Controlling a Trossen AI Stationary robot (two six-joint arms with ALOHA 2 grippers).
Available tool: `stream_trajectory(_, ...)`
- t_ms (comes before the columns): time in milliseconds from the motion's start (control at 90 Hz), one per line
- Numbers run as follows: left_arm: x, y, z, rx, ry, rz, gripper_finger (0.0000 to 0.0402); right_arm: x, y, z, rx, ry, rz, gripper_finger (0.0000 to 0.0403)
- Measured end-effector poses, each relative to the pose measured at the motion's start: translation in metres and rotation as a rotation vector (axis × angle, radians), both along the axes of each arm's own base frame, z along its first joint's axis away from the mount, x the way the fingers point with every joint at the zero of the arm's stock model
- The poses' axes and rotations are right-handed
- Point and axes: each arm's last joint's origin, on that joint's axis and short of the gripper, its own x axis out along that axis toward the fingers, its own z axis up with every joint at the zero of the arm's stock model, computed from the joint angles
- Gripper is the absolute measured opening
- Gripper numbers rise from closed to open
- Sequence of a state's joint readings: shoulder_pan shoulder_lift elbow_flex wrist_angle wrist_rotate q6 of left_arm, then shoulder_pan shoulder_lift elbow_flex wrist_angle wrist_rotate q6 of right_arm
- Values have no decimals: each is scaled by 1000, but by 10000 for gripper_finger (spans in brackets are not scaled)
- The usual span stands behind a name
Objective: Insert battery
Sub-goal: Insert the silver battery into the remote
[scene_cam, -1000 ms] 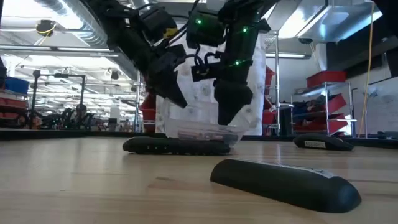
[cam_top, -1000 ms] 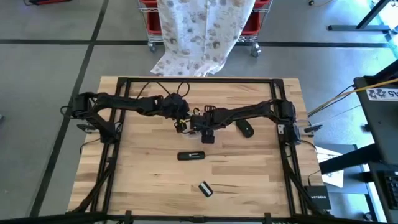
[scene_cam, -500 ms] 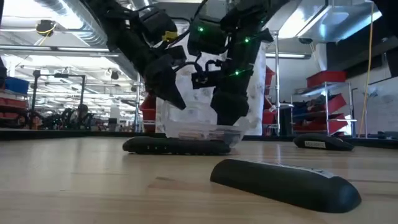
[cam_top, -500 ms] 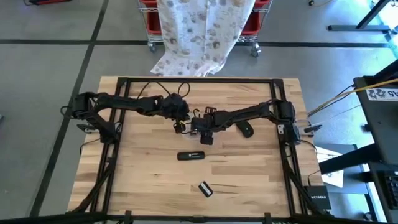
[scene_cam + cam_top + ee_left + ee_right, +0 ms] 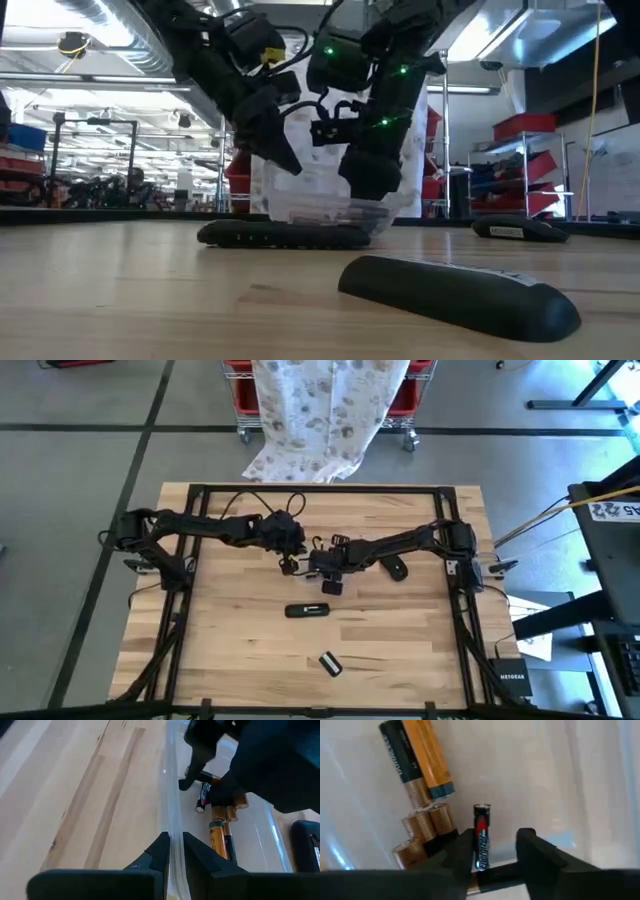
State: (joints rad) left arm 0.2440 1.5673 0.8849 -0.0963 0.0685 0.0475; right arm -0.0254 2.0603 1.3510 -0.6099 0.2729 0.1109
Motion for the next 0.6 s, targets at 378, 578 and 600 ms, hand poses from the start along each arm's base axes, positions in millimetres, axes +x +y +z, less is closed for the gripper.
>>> stream_trajectory(378,-3,1,-2,-55,17,-39,9,6,1,-13,55,-20,-12,9)
stream_trajectory(578,-4,0,-2,-62,35,-29,8,7,1,-10,72,-68,-51,4)
stream_trajectory(600,-5,0,-2,-64,41,-24,7,7,1,-8,73,-74,-52,4)
